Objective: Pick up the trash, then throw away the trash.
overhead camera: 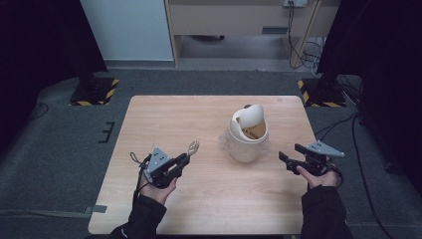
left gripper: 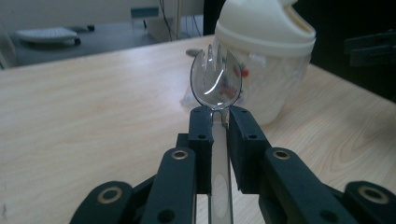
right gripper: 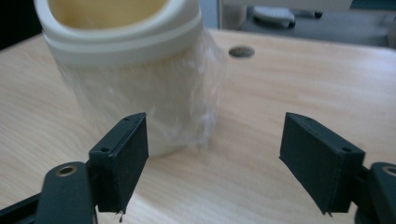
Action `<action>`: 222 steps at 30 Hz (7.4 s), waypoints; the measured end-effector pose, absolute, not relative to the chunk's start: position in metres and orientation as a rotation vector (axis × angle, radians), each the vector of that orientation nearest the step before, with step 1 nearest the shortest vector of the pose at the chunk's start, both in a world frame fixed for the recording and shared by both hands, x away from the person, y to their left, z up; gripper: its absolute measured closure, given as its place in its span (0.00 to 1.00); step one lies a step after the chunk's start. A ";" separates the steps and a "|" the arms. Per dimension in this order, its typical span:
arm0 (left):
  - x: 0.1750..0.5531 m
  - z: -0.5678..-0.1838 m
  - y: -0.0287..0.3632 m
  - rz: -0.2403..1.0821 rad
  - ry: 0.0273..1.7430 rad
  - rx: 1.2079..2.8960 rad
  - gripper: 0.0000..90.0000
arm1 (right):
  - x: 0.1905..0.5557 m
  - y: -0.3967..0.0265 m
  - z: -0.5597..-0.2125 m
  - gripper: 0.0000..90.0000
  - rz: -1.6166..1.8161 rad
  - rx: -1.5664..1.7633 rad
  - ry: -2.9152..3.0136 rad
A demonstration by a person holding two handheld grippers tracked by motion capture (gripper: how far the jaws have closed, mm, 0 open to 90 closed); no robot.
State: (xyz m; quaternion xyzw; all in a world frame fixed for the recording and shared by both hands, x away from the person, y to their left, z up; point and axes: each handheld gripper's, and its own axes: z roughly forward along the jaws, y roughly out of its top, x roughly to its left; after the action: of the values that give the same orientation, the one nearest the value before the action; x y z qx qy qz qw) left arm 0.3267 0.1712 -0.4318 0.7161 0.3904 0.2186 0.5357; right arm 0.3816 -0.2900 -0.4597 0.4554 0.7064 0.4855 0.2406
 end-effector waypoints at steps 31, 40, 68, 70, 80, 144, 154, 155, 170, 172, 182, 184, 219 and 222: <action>0.311 -0.410 0.138 0.513 0.725 1.656 0.89 | 0.357 -0.258 -0.377 0.43 1.633 1.066 1.789; 0.311 -0.403 0.122 0.521 0.663 1.634 0.89 | 0.355 -0.222 -0.354 0.45 1.758 0.970 1.836; 0.313 -0.394 0.088 0.545 0.553 1.616 0.89 | 0.351 -0.165 -0.350 0.60 1.894 0.934 1.998; 0.312 -0.394 0.087 0.545 0.550 1.613 0.89 | 0.351 -0.164 -0.351 0.62 1.903 0.952 2.011; 0.309 -0.394 0.085 0.551 0.527 1.615 0.89 | 0.351 -0.161 -0.355 0.78 1.911 0.987 2.083; 0.352 -0.516 0.237 0.416 1.142 2.097 0.14 | 0.387 -0.247 -0.336 0.95 1.590 1.021 1.644; 0.353 -0.515 0.237 0.404 1.151 2.086 0.14 | 0.398 -0.242 -0.346 0.95 1.551 1.003 1.611; 0.353 -0.515 0.237 0.398 1.152 2.085 0.14 | 0.399 -0.241 -0.347 0.95 1.547 1.002 1.611; 0.352 -0.514 0.236 0.389 1.146 2.091 0.15 | 0.407 -0.229 -0.370 0.95 1.487 1.004 1.674; 0.352 -0.514 0.236 0.389 1.145 2.093 0.15 | 0.408 -0.227 -0.374 0.95 1.476 1.001 1.690; 0.352 -0.513 0.235 0.393 1.137 2.094 0.15 | 0.413 -0.215 -0.393 0.95 1.427 0.998 1.757; 0.352 -0.513 0.235 0.393 1.136 2.090 0.15 | 0.414 -0.212 -0.398 0.94 1.424 0.997 1.775; 0.358 -0.512 0.253 0.397 1.186 2.083 0.15 | 0.419 -0.276 -0.455 0.21 1.230 1.309 1.935; 0.360 -0.514 0.259 0.402 1.200 2.101 0.14 | 0.418 -0.279 -0.468 0.20 1.210 1.341 1.960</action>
State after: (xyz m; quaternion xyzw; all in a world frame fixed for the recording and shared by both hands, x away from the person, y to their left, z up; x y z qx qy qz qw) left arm 0.3595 0.2595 -0.5142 0.8063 0.4605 0.1541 0.3378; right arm 0.4176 -0.2790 -0.4683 0.4890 0.7147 0.4410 0.2357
